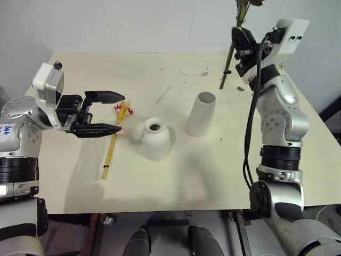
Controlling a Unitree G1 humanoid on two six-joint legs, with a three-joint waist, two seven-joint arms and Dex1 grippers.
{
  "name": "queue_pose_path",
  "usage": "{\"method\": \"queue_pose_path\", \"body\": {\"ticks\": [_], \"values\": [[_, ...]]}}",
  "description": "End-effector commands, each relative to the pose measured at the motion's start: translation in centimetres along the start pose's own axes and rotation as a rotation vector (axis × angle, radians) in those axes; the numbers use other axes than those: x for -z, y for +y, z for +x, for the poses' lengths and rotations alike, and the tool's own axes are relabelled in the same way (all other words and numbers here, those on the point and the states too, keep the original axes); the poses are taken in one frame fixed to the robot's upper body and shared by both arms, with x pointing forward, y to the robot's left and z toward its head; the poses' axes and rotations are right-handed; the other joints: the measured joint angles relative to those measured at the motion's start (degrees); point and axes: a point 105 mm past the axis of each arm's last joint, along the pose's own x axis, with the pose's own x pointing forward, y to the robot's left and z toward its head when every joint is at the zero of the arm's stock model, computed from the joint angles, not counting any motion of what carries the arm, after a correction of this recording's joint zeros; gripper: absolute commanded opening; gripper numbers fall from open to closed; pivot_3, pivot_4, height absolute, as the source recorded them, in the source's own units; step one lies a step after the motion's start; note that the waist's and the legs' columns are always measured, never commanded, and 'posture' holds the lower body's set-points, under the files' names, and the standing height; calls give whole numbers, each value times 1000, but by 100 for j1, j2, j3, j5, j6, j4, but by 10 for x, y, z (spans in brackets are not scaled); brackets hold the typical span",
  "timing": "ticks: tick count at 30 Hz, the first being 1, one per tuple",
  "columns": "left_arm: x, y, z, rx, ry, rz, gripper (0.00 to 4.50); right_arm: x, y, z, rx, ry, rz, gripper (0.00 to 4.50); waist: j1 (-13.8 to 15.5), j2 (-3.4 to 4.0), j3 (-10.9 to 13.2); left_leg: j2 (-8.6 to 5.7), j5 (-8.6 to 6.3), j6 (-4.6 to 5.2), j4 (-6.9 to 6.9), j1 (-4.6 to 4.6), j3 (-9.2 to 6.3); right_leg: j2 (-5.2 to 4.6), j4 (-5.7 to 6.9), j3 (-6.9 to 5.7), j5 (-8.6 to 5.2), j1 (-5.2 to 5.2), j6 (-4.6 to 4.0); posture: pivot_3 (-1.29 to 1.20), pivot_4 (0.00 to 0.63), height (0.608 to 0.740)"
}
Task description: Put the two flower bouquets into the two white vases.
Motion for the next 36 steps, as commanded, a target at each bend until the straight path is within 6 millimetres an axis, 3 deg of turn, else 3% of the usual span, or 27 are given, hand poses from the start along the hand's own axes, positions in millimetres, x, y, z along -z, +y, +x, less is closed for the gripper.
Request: {"method": "queue_pose_path", "body": {"ticks": [1, 10, 21, 28, 36], "values": [[-10, -11, -5, 56, 3, 43, 4500, -13, 11, 6, -48, -77, 15, 25, -2, 0, 0, 0, 0, 0, 0, 0, 0, 0, 0, 0, 0, 0, 0, 0, 150, 740], [-11, -11, -12, 13, 25, 51, 4500, 23, 14, 1, -85, -9, 62, 25, -13, 2, 1, 1, 2, -1, -1, 1, -1, 2, 5, 1, -3, -10, -6, 0, 150, 740], [-18, -5, -23, -89, 33, 65, 4500, 53, 15, -6, -104, 42, 60, 25, -25, 5, 3, 2, 2, -1, -5, 0, -1, 3, 7, 2, -4, -15, -7, 0, 150, 740], [-28, -7, -36, -166, 19, 34, 4500, 60, 17, -16, -101, 58, 51, 25, -35, 7, 4, 2, 2, -1, -6, 0, 0, 3, 8, 2, -4, -17, -8, 0, 150, 740], [-35, -2, -37, -237, -82, -11, 4500, 65, 12, -24, -62, 60, 50, 25, -19, 7, 4, 4, 3, -3, -5, 0, -1, 4, 13, 2, -5, -20, -9, 0, 150, 740]]}}
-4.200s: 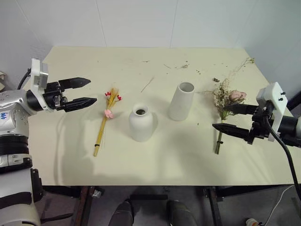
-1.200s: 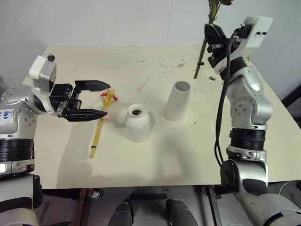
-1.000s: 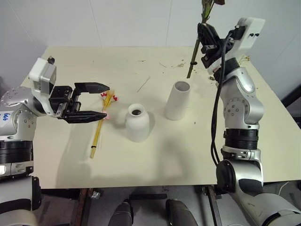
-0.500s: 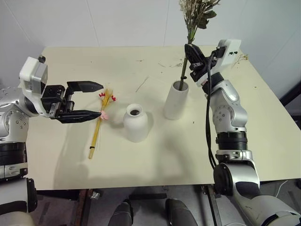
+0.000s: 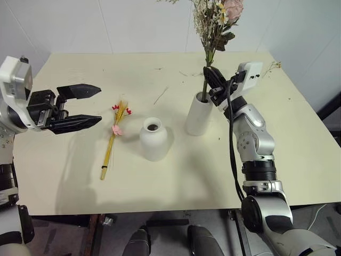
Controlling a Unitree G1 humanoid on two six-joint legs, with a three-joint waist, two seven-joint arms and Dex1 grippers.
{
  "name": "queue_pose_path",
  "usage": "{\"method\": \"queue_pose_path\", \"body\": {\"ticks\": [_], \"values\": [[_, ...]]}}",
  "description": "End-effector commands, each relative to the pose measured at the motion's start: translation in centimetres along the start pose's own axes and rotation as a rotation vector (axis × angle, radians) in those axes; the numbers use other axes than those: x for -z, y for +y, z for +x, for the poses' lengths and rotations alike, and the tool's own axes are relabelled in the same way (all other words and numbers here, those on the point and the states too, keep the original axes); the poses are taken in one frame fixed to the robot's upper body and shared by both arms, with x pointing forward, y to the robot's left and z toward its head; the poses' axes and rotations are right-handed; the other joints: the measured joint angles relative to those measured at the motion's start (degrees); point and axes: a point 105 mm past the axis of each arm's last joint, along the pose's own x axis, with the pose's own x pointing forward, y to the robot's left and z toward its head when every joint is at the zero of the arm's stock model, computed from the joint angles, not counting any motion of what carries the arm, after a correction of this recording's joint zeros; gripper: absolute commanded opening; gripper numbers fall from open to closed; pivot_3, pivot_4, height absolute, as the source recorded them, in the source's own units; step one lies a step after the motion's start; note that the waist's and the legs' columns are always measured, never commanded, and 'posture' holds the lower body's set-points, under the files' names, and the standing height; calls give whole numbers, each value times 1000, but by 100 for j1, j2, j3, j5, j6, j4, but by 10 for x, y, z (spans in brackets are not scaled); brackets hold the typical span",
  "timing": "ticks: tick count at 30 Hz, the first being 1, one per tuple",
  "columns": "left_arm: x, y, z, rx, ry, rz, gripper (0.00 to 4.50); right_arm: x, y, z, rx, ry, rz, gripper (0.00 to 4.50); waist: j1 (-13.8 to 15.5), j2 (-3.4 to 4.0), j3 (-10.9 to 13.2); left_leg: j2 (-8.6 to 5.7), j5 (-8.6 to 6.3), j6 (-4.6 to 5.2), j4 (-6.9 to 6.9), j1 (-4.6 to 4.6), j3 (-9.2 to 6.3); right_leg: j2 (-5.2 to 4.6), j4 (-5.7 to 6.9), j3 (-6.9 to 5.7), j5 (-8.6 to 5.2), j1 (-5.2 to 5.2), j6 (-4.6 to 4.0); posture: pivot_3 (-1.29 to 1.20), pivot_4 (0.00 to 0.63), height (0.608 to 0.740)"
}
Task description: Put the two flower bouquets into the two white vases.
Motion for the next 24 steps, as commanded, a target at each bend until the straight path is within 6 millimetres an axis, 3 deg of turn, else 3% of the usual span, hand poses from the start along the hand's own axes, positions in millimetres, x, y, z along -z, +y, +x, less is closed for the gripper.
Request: {"method": "queue_pose_path", "body": {"ticks": [1, 6, 14, 19, 24], "values": [[-17, -1, 0, -24, -77, 25, 4500, -16, 2, -2, 5, -72, -26, 25, 1, 0, 0, 0, 0, 0, 0, 0, 0, 0, 1, 0, 0, 0, 0, 0, 150, 740], [-19, 3, 2, -50, -125, 2, 4500, -14, 2, -4, 15, -73, -33, 25, -4, 0, 0, 0, 0, 0, 0, 0, 0, 0, 1, 1, 0, 0, 0, 0, 150, 740], [-18, 8, 7, -55, -154, -17, 4500, -23, 1, -15, 38, -77, -74, 2771, 10, 0, 0, 0, 0, -1, -1, 0, 0, 0, 0, 1, 0, -1, 0, 0, 150, 740], [-16, 9, 8, -61, -144, -17, 4500, -41, 8, -48, -31, -16, -135, 4484, 48, 0, 0, -1, 0, 0, -3, -4, 0, -1, -7, 0, 0, -1, 0, 0, 150, 740], [-8, 13, 12, -68, -139, -26, 4500, -51, 23, -87, -167, 138, -192, 4484, 116, 0, 0, -2, 0, 0, 0, -3, 2, -2, -9, 1, -1, 1, 0, 0, 150, 740]]}}
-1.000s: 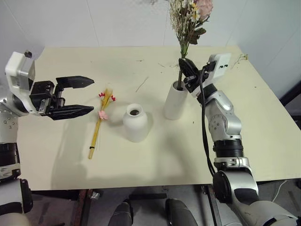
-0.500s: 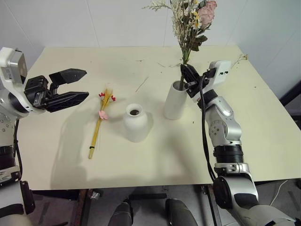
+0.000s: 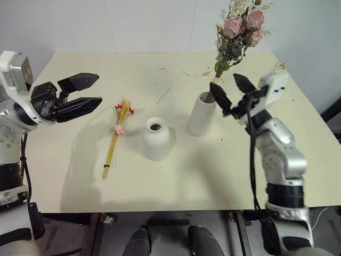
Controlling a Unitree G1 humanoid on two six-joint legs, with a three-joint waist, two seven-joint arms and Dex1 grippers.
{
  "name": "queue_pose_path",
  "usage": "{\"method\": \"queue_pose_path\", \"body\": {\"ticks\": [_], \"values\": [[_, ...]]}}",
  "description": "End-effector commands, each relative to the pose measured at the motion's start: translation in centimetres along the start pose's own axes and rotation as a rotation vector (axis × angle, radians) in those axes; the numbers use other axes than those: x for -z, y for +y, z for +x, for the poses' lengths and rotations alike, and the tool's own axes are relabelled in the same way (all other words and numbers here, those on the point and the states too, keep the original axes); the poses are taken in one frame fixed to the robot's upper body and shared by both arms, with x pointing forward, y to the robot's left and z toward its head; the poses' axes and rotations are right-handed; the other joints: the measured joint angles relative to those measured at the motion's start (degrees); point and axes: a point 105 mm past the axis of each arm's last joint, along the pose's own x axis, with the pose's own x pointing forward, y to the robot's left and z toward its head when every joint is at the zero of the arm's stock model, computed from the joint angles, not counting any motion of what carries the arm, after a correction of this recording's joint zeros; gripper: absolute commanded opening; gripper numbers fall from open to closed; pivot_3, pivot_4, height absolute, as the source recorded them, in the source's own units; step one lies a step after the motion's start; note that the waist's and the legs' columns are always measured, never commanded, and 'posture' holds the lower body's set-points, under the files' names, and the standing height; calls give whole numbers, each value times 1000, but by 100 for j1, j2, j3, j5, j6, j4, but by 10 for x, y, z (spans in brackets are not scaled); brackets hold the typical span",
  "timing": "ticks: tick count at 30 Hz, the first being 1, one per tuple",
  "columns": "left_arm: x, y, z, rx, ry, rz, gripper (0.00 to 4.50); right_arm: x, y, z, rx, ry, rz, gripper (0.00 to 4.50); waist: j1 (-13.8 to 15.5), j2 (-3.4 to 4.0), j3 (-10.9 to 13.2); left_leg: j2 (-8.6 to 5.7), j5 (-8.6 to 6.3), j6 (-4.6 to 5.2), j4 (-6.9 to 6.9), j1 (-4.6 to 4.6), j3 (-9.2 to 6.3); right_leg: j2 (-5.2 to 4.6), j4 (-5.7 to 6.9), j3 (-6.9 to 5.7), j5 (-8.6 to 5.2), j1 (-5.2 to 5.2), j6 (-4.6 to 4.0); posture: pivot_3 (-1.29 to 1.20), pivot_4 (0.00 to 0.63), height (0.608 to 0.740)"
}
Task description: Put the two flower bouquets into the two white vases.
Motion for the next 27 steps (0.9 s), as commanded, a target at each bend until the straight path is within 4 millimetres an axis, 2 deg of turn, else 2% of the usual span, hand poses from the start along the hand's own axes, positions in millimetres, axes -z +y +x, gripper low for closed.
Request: {"method": "queue_pose_path", "body": {"ticks": [1, 5, 10, 19, 21, 24, 27], "values": [[-4, 2, 4, 2, -4, 41, 4500, -26, 18, -20, -128, 15, -45, 4484, 22, 0, 0, 0, 0, 0, 3, 1, 0, 1, 0, 0, 0, 3, 0, 0, 150, 740], [2, 10, 11, -26, -13, 40, 4500, -38, 28, -33, -219, 78, -78, 4484, 25, 0, 0, 3, 0, 1, 12, 8, 4, 1, 0, 0, 1, 10, -3, 0, 150, 740], [11, 19, 16, -77, -16, 38, 4500, -44, 37, -38, -302, 134, -91, 4484, 68, -2, -1, 1, 1, 3, 24, 8, 5, -3, -9, -1, 3, 20, -2, 0, 150, 740], [34, 40, 10, -306, 39, 12, 4500, -39, 50, -49, -389, 230, -59, 4484, 82, -2, -1, -1, -1, 5, 21, 4, 2, -4, -13, -1, 5, 21, 3, 0, 150, 740], [45, 47, 8, -406, 80, 9, 4500, -38, 53, -55, -431, 278, -56, 4484, 83, -3, 0, -1, -2, 6, 21, 4, 2, -4, -13, -1, 5, 21, 3, 0, 150, 740], [71, 62, 1, -613, 225, -18, 4500, -39, 54, -62, -473, 317, -56, 4484, 95, -5, 1, -2, -2, 7, 26, 3, 0, -5, -12, -1, 6, 23, 5, 0, 150, 740], [92, 64, 0, -724, 349, -76, 4500, -40, 49, -67, -480, 349, -58, 4484, 96, -6, 1, -4, -2, 6, 38, 4, 0, -5, -13, -1, 9, 32, 11, 0, 150, 740]]}}
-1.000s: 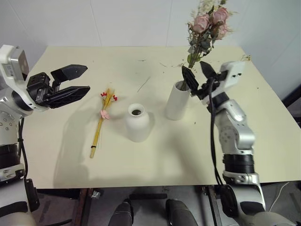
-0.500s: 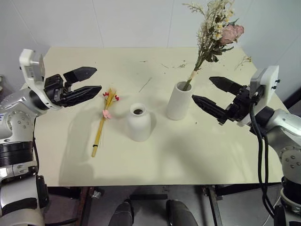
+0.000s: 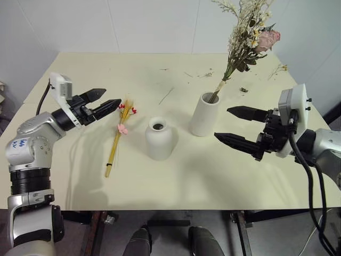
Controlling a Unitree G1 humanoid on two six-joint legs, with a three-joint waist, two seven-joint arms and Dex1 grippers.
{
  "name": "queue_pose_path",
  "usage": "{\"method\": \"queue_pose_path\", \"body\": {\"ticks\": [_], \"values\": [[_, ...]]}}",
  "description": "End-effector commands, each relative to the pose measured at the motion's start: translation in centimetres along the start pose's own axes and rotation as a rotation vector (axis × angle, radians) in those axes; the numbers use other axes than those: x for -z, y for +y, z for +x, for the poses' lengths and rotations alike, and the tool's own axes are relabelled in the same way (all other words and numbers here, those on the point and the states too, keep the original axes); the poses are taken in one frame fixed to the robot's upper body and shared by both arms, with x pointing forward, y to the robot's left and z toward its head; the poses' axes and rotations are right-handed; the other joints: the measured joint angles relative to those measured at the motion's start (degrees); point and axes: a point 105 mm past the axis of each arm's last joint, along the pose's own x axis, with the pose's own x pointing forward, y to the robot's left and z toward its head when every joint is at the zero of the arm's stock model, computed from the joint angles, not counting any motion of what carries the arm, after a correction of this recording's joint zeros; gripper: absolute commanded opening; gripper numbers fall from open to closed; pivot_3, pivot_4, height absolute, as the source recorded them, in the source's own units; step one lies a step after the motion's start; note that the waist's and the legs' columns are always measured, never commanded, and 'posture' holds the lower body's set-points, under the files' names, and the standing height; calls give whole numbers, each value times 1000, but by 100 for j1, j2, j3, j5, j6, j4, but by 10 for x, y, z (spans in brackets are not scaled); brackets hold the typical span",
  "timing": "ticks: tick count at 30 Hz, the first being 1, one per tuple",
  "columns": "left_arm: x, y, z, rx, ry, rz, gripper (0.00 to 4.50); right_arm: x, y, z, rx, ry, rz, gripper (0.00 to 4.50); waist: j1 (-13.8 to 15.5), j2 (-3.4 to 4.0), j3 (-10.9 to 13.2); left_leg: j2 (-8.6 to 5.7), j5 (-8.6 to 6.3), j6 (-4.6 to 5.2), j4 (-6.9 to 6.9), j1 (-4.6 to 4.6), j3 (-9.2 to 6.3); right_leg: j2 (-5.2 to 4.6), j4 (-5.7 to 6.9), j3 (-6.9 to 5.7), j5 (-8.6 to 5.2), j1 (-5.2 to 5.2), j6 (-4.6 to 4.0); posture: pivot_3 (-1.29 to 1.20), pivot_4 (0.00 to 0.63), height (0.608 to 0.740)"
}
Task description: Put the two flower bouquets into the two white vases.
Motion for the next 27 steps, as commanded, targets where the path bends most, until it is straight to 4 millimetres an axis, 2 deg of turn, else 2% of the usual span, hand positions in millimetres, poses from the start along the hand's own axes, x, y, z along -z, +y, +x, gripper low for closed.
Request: {"method": "queue_pose_path", "body": {"ticks": [1, 5, 11, 17, 24, 25, 27], "values": [[11, 2, 4, -139, 128, -1, 4500, -9, 1, -10, -20, 7, -36, 4484, -1, -1, 0, -2, 0, 0, 3, 0, 0, -1, -1, 0, 1, 4, 2, 0, 150, 740], [30, -8, 8, -202, 314, -50, 4500, -8, -5, -15, -16, 26, -39, 4484, -9, -2, 1, -2, -1, 0, 14, 0, 1, -1, -21, 0, 5, 15, 8, 0, 150, 740], [41, -13, 6, -286, 492, -134, 4500, -7, -9, -11, -22, 21, -34, 4484, -5, -4, 2, -2, -1, 0, 15, 0, 0, 0, -22, -1, 4, 15, 8, 0, 150, 740], [49, -22, 1, -312, 598, -202, 4500, -7, -13, -11, -22, 31, -30, 4484, -11, -4, 2, -4, -7, -5, 13, -1, 0, 0, -22, -1, 4, 14, 8, 0, 150, 740], [63, -6, -5, -431, 650, -248, 4500, -7, -15, -9, -21, 33, -32, 4484, -4, -5, 3, -4, -11, -8, 14, -2, -2, 0, -23, -2, 5, 13, 9, 0, 150, 740], [64, -2, -5, -453, 646, -249, 4113, -7, -15, -9, -20, 33, -32, 4500, -3, -5, 3, -4, -11, -8, 14, -2, -2, 0, -23, -2, 5, 13, 8, 0, 150, 740], [70, 1, -4, -467, 654, -244, 3608, -7, -15, -8, -17, 31, -32, 4500, 0, -5, 3, -5, -11, -8, 15, -2, -2, -1, -23, -2, 5, 14, 8, 0, 150, 740]]}}
